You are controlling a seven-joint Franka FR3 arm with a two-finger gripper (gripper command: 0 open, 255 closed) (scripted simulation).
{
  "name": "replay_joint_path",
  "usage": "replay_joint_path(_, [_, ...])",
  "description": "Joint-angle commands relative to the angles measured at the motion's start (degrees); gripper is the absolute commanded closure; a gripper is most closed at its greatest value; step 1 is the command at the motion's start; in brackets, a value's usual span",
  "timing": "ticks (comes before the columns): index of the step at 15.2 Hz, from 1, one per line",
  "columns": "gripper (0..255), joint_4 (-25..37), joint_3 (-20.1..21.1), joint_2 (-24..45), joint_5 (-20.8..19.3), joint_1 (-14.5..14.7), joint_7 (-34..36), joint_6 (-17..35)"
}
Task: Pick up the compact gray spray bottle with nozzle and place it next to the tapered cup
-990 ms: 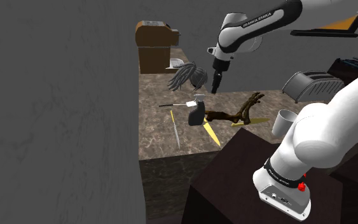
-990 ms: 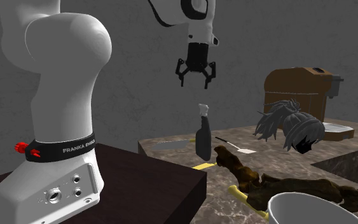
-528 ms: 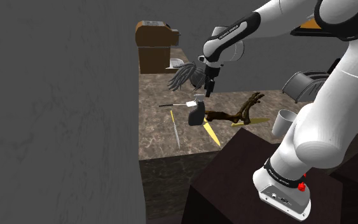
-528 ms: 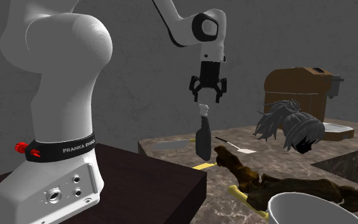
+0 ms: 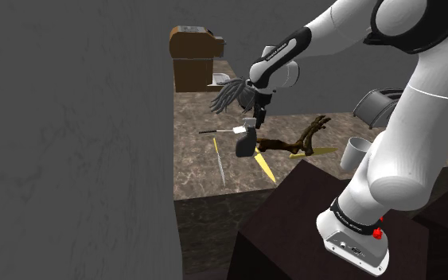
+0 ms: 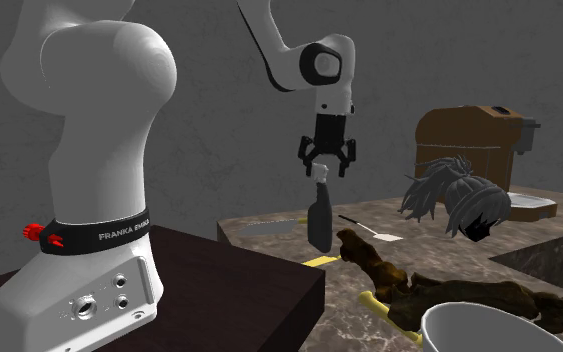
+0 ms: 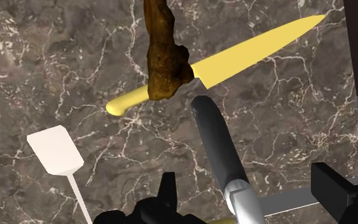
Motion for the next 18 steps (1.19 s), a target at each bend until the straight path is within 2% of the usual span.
replay_joint_path(1, [0, -0.12, 0.09, 0.4, 0.35, -0.02, -0.22, 0.49])
replay_joint_path(7, [0, -0.11, 0.09, 0.4, 0.35, -0.02, -0.22, 0.48])
replay_joint_path(8, [255, -0.11, 0.09, 0.4, 0.35, -0.02, -0.22, 0.48])
replay_joint_path(18, [255, 0.03, -0.03, -0.25, -0.2, 0.06, 0.21, -0.19])
